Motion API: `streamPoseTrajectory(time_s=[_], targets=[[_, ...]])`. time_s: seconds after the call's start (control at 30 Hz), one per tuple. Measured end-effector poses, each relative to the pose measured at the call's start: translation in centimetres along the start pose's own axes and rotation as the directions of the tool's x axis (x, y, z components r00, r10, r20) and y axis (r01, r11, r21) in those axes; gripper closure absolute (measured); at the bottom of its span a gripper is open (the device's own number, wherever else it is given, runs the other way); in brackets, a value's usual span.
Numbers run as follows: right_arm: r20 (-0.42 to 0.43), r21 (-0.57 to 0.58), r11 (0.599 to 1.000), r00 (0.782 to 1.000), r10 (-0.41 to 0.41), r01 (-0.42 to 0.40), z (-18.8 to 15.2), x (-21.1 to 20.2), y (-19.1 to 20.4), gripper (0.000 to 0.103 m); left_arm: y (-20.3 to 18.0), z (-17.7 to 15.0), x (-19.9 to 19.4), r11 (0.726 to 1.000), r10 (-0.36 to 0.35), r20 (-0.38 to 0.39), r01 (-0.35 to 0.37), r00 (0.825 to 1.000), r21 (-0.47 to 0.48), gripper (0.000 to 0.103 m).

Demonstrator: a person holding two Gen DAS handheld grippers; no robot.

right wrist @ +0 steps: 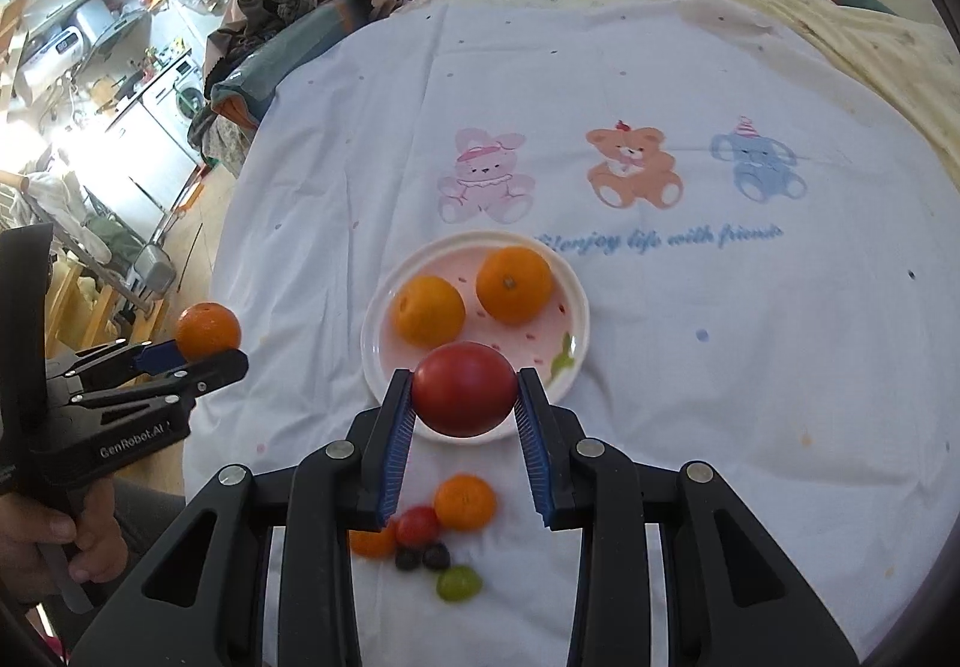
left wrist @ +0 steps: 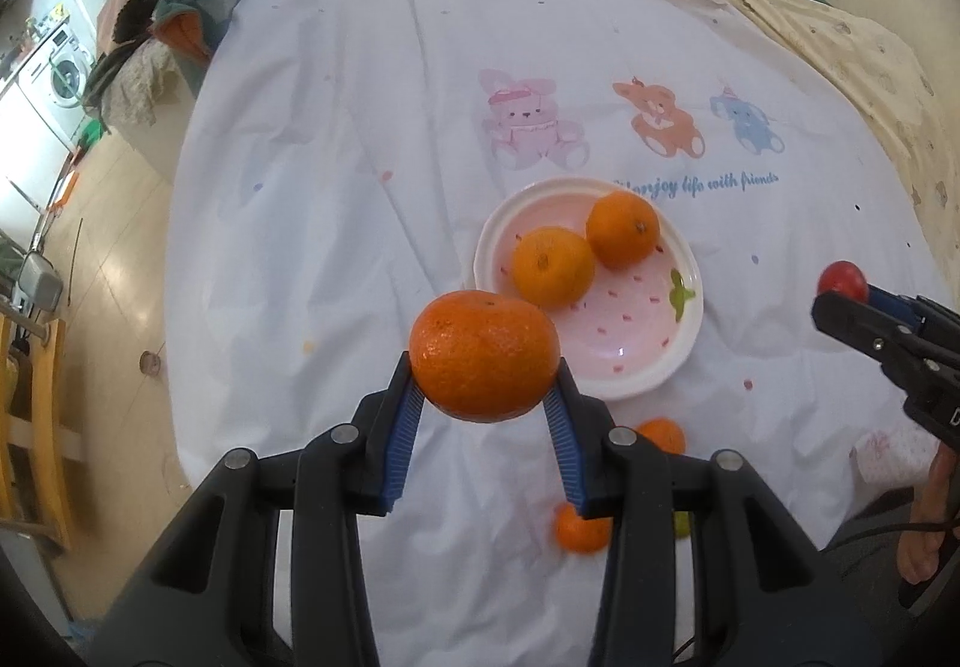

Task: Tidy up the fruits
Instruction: 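Carry the tomato and mandarin onto the pink plate and open both tools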

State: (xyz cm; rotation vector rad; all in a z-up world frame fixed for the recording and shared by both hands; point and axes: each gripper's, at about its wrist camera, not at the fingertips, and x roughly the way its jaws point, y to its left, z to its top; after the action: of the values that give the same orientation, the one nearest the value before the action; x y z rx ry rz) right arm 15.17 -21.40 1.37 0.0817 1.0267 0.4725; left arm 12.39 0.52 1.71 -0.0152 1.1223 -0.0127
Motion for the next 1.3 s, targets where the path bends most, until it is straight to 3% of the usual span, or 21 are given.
streamPoseTrajectory(time_s=[0.33, 0.6, 0.83, 1.17, 1.2, 1.27, 1.3], targets=[[-0.124, -0.026, 1.0, 0.992, -0.007, 0.004, 2.9, 7.8, -1.5, 0.068, -0.9, 3.6, 6.8, 0.999, -0.013, -0.076, 0.016, 0.997, 0.033, 0.067], [-0.243, 0.106, 0.994, 0.969, 0.042, -0.016, 1.6, 13.5, -5.3, 0.068, -2.0, 3.0, 12.4, 0.997, -0.072, -0.189, 0.078, 0.979, 0.022, 0.067], [-0.291, 0.127, 0.992, 0.955, 0.05, -0.014, 0.7, 15.2, -6.3, 0.068, -2.8, 2.5, 14.2, 0.995, -0.082, -0.227, 0.092, 0.97, 0.035, 0.066], [-0.273, 0.147, 0.989, 0.96, 0.068, -0.028, 0.9, 14.7, -6.7, 0.065, -3.4, 2.5, 14.5, 0.994, -0.092, -0.235, 0.102, 0.968, 0.033, 0.064], [-0.27, 0.147, 0.989, 0.96, 0.067, -0.028, 0.9, 14.7, -6.7, 0.065, -3.3, 2.5, 14.5, 0.994, -0.094, -0.233, 0.105, 0.968, 0.035, 0.059], [-0.268, 0.153, 0.988, 0.961, 0.073, -0.032, 1.0, 14.5, -6.8, 0.065, -3.5, 2.5, 14.1, 0.993, -0.105, -0.212, 0.115, 0.972, 0.036, 0.041], [-0.266, 0.156, 0.987, 0.961, 0.075, -0.034, 1.0, 14.5, -6.8, 0.064, -3.6, 2.5, 13.7, 0.993, -0.101, -0.194, 0.112, 0.976, 0.044, 0.027]])
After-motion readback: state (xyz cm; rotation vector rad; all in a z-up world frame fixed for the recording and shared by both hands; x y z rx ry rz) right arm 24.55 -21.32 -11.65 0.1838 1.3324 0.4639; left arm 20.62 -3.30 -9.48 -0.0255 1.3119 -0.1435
